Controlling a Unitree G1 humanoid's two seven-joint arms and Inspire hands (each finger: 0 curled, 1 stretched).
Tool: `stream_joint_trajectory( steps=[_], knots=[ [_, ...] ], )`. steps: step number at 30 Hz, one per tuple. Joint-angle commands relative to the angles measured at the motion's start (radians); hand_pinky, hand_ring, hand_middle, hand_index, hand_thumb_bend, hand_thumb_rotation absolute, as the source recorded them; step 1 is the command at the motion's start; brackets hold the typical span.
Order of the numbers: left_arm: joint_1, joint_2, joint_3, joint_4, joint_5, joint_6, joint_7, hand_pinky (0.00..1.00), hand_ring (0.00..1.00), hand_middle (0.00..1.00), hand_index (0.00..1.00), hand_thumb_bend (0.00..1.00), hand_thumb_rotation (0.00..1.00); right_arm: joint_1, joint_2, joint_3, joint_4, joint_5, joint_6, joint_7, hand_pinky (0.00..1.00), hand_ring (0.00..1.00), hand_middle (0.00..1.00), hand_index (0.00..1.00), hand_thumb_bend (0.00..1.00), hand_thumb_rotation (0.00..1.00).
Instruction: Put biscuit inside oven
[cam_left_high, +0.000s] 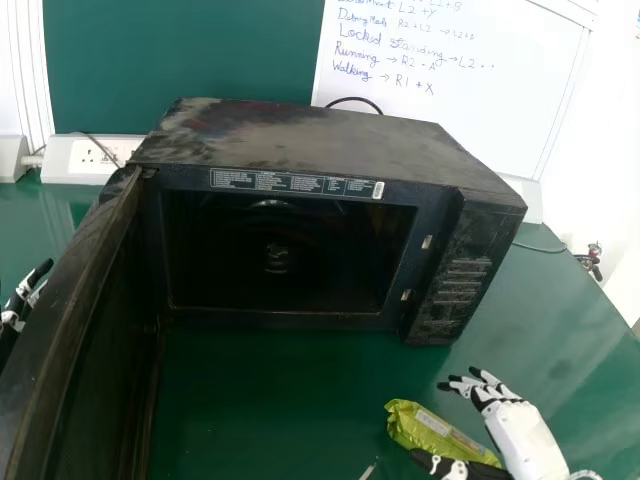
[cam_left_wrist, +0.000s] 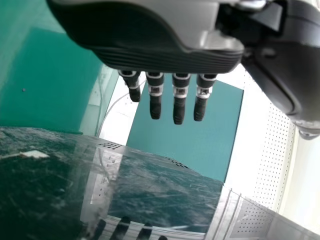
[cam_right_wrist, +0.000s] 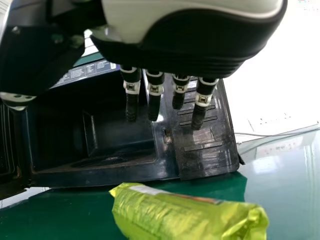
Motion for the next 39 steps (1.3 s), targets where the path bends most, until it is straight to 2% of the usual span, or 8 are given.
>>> stream_joint_trajectory(
  steps=[1, 6, 12, 17, 26, 31, 39],
  knots=[
    [0.004, 0.002, -0.004, -0.008, -0.005, 0.003, 0.003, 1.00, 0.94, 0.93, 0.94, 0.88, 0.96, 0.017, 0.003, -0.016, -0.007, 0.002, -0.019, -0.010, 0.83, 0.89, 0.92, 0.86, 1.00, 0.57],
    [0.005, 0.005, -0.004, -0.016, -0.007, 0.007, 0.005, 1.00, 0.94, 0.93, 0.94, 0.88, 0.96, 0.016, -0.011, -0.021, 0.015, 0.025, -0.029, 0.005, 0.81, 0.88, 0.91, 0.85, 1.00, 0.57],
    [0.015, 0.004, -0.009, -0.026, 0.001, 0.004, 0.003, 1.00, 0.94, 0.93, 0.94, 0.88, 0.97, -0.001, -0.094, -0.041, 0.043, 0.114, -0.012, 0.114, 0.79, 0.87, 0.91, 0.86, 1.00, 0.52],
    [0.020, -0.001, -0.014, -0.031, 0.005, 0.002, 0.006, 1.00, 0.93, 0.93, 0.93, 0.88, 0.97, -0.017, -0.140, -0.051, 0.062, 0.148, -0.002, 0.166, 0.79, 0.86, 0.90, 0.85, 1.00, 0.50],
    [0.020, -0.001, -0.010, -0.039, -0.004, 0.017, 0.010, 1.00, 0.94, 0.93, 0.93, 0.88, 0.96, -0.042, -0.173, -0.034, 0.087, 0.160, 0.000, 0.209, 0.80, 0.86, 0.90, 0.85, 1.00, 0.50],
    [0.025, -0.002, -0.012, -0.048, -0.004, 0.017, 0.010, 1.00, 0.94, 0.93, 0.93, 0.88, 0.96, -0.054, -0.189, -0.033, 0.093, 0.174, 0.014, 0.247, 0.85, 0.88, 0.92, 0.86, 1.00, 0.49],
    [0.036, -0.007, -0.019, -0.059, -0.001, 0.015, 0.012, 1.00, 0.94, 0.93, 0.93, 0.88, 0.96, -0.066, -0.186, -0.023, 0.126, 0.138, -0.021, 0.223, 0.83, 0.87, 0.90, 0.85, 1.00, 0.48]
  ],
)
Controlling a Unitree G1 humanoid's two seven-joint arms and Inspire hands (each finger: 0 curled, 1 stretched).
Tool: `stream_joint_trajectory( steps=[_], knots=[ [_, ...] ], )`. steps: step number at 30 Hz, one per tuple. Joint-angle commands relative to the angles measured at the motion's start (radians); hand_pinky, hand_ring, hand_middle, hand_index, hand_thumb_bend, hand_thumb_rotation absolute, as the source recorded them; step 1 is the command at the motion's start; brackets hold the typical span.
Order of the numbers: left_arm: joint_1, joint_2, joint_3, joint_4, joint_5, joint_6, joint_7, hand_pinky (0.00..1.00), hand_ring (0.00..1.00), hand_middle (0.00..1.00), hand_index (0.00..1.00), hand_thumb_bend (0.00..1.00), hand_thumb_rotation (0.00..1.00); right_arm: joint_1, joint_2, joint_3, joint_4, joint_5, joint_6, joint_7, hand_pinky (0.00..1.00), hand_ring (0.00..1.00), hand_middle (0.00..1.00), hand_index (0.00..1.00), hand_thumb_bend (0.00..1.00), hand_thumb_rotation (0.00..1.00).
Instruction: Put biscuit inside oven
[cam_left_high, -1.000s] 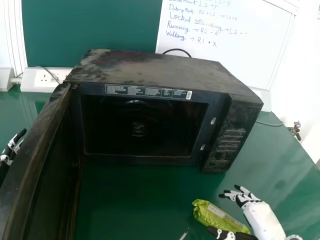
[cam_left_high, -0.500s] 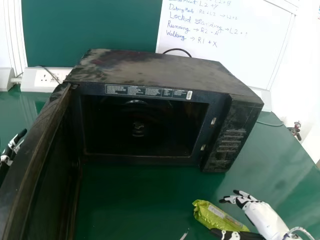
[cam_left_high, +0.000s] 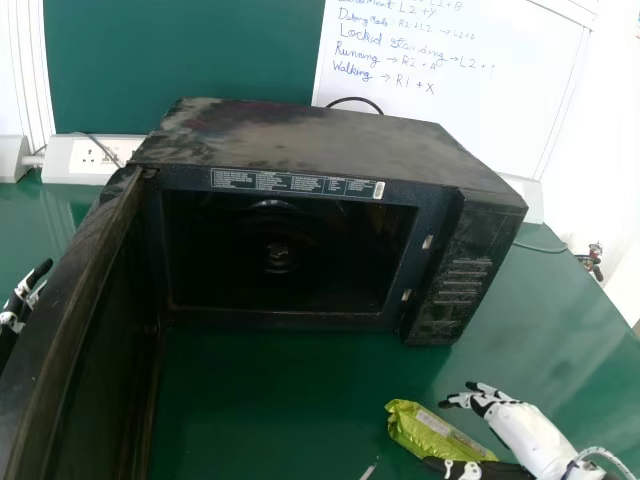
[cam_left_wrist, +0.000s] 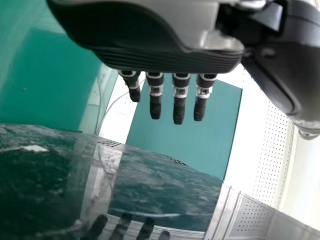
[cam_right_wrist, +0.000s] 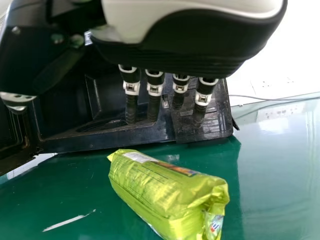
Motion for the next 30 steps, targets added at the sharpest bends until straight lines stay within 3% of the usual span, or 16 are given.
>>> stream_joint_trajectory(
  steps=[1, 8, 18, 30],
  knots=[
    [0.011, -0.003, -0.011, -0.018, -0.002, 0.001, 0.003, 1.00, 0.94, 0.93, 0.93, 0.88, 0.96, -0.008, -0.004, 0.011, 0.019, -0.012, -0.017, -0.015, 0.82, 0.86, 0.90, 0.84, 1.00, 0.48],
    [0.016, -0.001, -0.012, -0.018, 0.000, -0.001, 0.002, 1.00, 0.94, 0.93, 0.93, 0.88, 0.96, -0.044, -0.013, 0.052, 0.111, -0.043, -0.055, -0.040, 0.83, 0.86, 0.90, 0.84, 1.00, 0.45],
    [0.028, 0.002, -0.011, -0.026, 0.002, -0.003, 0.002, 1.00, 0.94, 0.93, 0.94, 0.88, 0.97, -0.130, -0.026, 0.136, 0.290, -0.164, -0.117, -0.169, 0.78, 0.86, 0.90, 0.85, 1.00, 0.52],
    [0.028, 0.003, -0.011, -0.032, -0.009, 0.005, 0.006, 1.00, 0.94, 0.93, 0.93, 0.88, 0.97, -0.170, -0.068, 0.190, 0.402, -0.206, -0.147, -0.249, 0.80, 0.88, 0.91, 0.87, 1.00, 0.53]
  ],
)
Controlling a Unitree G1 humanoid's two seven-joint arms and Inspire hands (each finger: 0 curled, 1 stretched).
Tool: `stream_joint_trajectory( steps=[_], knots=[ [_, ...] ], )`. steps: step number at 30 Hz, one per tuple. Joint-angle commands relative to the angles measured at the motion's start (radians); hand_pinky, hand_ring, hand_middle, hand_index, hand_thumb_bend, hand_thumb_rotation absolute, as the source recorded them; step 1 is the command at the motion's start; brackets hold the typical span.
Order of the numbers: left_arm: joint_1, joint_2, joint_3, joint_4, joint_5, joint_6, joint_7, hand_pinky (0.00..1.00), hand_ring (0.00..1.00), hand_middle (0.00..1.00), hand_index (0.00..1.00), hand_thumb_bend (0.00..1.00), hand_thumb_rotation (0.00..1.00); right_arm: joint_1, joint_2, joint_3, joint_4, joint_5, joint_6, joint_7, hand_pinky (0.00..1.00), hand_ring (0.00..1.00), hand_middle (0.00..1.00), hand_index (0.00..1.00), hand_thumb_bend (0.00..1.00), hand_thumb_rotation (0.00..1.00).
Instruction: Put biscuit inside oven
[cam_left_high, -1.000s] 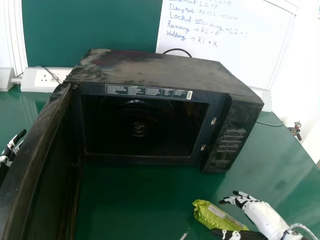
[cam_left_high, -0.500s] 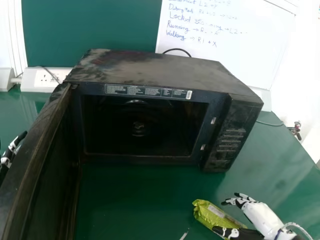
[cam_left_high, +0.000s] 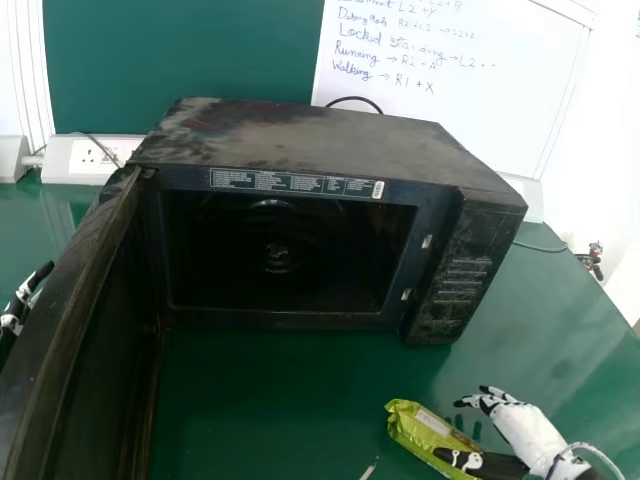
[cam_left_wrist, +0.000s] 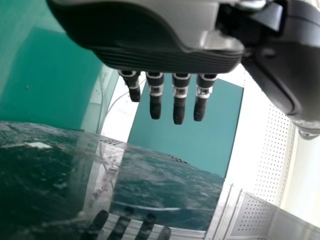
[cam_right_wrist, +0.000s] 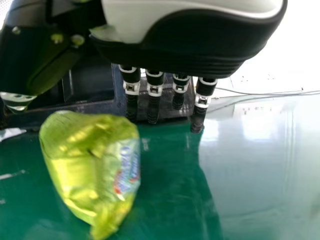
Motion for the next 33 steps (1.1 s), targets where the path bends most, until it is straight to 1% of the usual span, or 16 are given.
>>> stream_joint_trajectory(
  steps=[1, 5, 8, 14, 17, 24, 30, 33],
  knots=[
    [0.010, 0.003, -0.001, -0.018, -0.005, 0.005, 0.003, 1.00, 0.94, 0.93, 0.93, 0.88, 0.96, -0.003, -0.021, 0.014, 0.005, 0.003, -0.015, -0.010, 0.80, 0.88, 0.92, 0.87, 1.00, 0.53],
    [0.010, 0.003, -0.003, -0.022, -0.003, 0.005, 0.006, 1.00, 0.94, 0.93, 0.93, 0.88, 0.96, 0.008, -0.026, 0.021, 0.007, 0.015, -0.038, -0.014, 0.81, 0.88, 0.92, 0.87, 1.00, 0.52],
    [0.011, 0.003, -0.005, -0.024, 0.007, 0.004, 0.007, 1.00, 0.94, 0.93, 0.93, 0.88, 0.97, 0.017, -0.024, 0.023, 0.001, 0.017, -0.047, -0.014, 0.79, 0.87, 0.91, 0.86, 1.00, 0.53],
    [0.010, 0.003, -0.009, -0.032, 0.010, 0.010, 0.010, 1.00, 0.94, 0.93, 0.93, 0.88, 0.98, 0.064, -0.008, 0.023, -0.056, 0.019, -0.043, -0.011, 0.79, 0.87, 0.91, 0.85, 1.00, 0.53],
    [0.009, -0.001, -0.013, -0.034, 0.014, 0.012, 0.015, 1.00, 0.94, 0.93, 0.93, 0.88, 0.97, 0.083, -0.002, 0.025, -0.080, 0.007, -0.041, -0.019, 0.78, 0.87, 0.91, 0.85, 1.00, 0.56],
    [0.009, -0.002, -0.014, -0.032, 0.012, 0.006, 0.015, 1.00, 0.94, 0.93, 0.93, 0.88, 0.96, 0.111, 0.006, 0.028, -0.133, -0.004, -0.010, -0.011, 0.78, 0.87, 0.91, 0.86, 1.00, 0.56],
    [0.016, -0.001, -0.009, -0.034, 0.003, 0.002, 0.010, 1.00, 0.94, 0.93, 0.93, 0.88, 0.97, 0.108, 0.011, 0.037, -0.099, -0.020, -0.037, -0.059, 0.77, 0.86, 0.91, 0.86, 1.00, 0.59],
    [0.017, 0.000, -0.007, -0.033, -0.002, -0.001, 0.007, 1.00, 0.94, 0.93, 0.93, 0.87, 0.97, 0.106, 0.011, 0.044, -0.081, -0.040, -0.050, -0.089, 0.76, 0.86, 0.90, 0.86, 1.00, 0.58]
  ],
)
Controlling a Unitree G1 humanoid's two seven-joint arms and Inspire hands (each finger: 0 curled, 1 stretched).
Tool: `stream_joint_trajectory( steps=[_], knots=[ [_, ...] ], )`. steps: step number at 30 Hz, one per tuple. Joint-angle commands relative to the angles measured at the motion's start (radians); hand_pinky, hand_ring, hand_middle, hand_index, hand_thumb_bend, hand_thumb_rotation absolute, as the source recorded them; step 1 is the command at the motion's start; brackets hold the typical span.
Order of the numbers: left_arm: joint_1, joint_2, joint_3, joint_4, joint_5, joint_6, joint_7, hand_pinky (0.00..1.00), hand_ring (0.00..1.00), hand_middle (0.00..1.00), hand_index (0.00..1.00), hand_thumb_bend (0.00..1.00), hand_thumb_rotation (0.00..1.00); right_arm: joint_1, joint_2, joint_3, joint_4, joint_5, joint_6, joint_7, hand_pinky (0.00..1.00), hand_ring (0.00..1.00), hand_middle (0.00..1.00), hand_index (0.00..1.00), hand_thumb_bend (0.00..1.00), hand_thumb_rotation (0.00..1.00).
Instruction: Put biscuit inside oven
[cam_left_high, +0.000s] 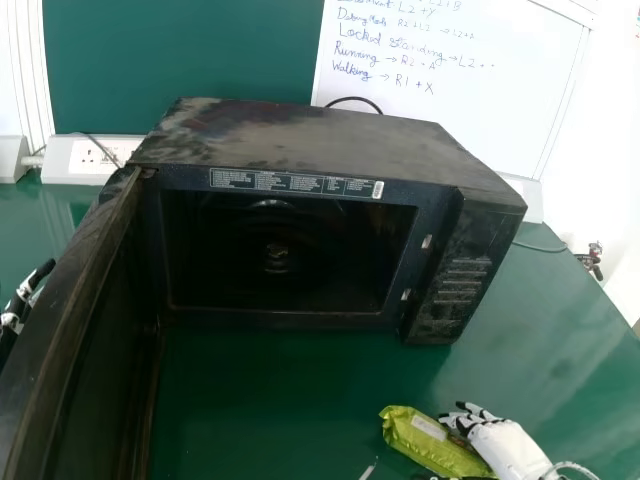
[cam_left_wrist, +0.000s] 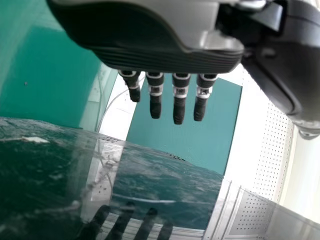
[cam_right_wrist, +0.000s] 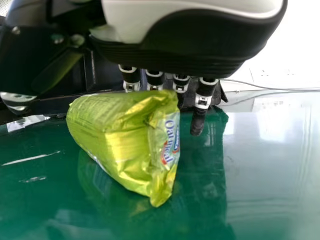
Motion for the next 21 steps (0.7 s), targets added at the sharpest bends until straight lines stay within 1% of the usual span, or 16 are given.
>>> stream_joint_trajectory(
  steps=[1, 4, 12, 16, 21],
  knots=[
    [0.014, 0.001, 0.003, -0.013, -0.006, -0.008, -0.005, 1.00, 0.94, 0.93, 0.93, 0.87, 0.97, 0.006, 0.005, 0.011, 0.017, -0.019, -0.014, -0.029, 0.76, 0.86, 0.91, 0.86, 1.00, 0.57],
    [0.016, 0.002, 0.004, -0.014, -0.004, -0.005, -0.004, 1.00, 0.94, 0.93, 0.93, 0.87, 0.97, -0.004, 0.002, 0.020, 0.036, -0.032, -0.018, -0.045, 0.77, 0.86, 0.91, 0.86, 1.00, 0.55],
    [0.023, 0.007, 0.008, -0.029, -0.011, 0.004, -0.001, 1.00, 0.94, 0.93, 0.93, 0.87, 0.98, -0.015, -0.007, 0.028, 0.058, -0.034, -0.037, -0.079, 0.78, 0.87, 0.91, 0.85, 1.00, 0.57],
    [0.027, 0.003, 0.002, -0.037, -0.012, 0.007, 0.007, 1.00, 0.94, 0.93, 0.93, 0.87, 0.97, -0.015, -0.010, 0.024, 0.061, -0.032, -0.048, -0.086, 0.76, 0.86, 0.91, 0.84, 1.00, 0.55],
    [0.035, 0.002, -0.004, -0.047, -0.010, 0.007, 0.007, 1.00, 0.94, 0.93, 0.93, 0.87, 0.97, -0.027, -0.023, 0.039, 0.064, -0.048, -0.032, -0.075, 0.78, 0.86, 0.91, 0.85, 1.00, 0.55]
  ],
)
